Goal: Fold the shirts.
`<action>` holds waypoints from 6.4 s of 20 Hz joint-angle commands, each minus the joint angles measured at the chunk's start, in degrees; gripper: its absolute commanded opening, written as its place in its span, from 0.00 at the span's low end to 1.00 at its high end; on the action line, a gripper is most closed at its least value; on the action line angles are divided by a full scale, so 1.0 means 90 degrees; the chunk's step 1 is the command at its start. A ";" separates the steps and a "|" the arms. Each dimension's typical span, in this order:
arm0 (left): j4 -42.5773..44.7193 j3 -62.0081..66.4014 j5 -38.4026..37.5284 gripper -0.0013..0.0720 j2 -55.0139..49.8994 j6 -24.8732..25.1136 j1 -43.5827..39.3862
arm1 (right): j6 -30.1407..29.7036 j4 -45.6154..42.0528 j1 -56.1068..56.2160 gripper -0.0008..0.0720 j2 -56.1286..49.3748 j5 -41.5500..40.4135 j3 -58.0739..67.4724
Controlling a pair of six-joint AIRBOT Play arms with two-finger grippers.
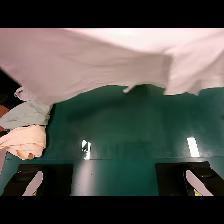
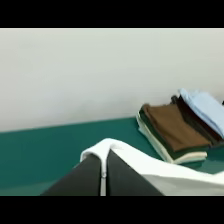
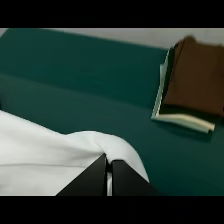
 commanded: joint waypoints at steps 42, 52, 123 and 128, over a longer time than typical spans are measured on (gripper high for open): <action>0.0750 -0.7385 0.0058 0.77 -0.2506 -0.0372 -0.0583 | -0.0792 0.1481 -0.0136 0.57 -0.2183 -0.0034 -0.4131; 0.0544 -0.6997 0.0024 0.05 -0.2463 -0.0595 -0.1392 | -0.0787 0.1214 -0.1309 0.57 -0.1882 0.0770 -0.4257; 0.1190 -0.3155 -0.0032 0.05 -0.5340 -0.0641 -0.1387 | -0.0648 -0.1049 -0.1224 0.03 -0.4216 -0.0576 -0.3016; 0.0913 -0.3575 -0.0058 0.47 -0.5326 -0.0549 -0.1384 | -0.0641 -0.0818 -0.1139 0.33 -0.3854 -0.1035 -0.3990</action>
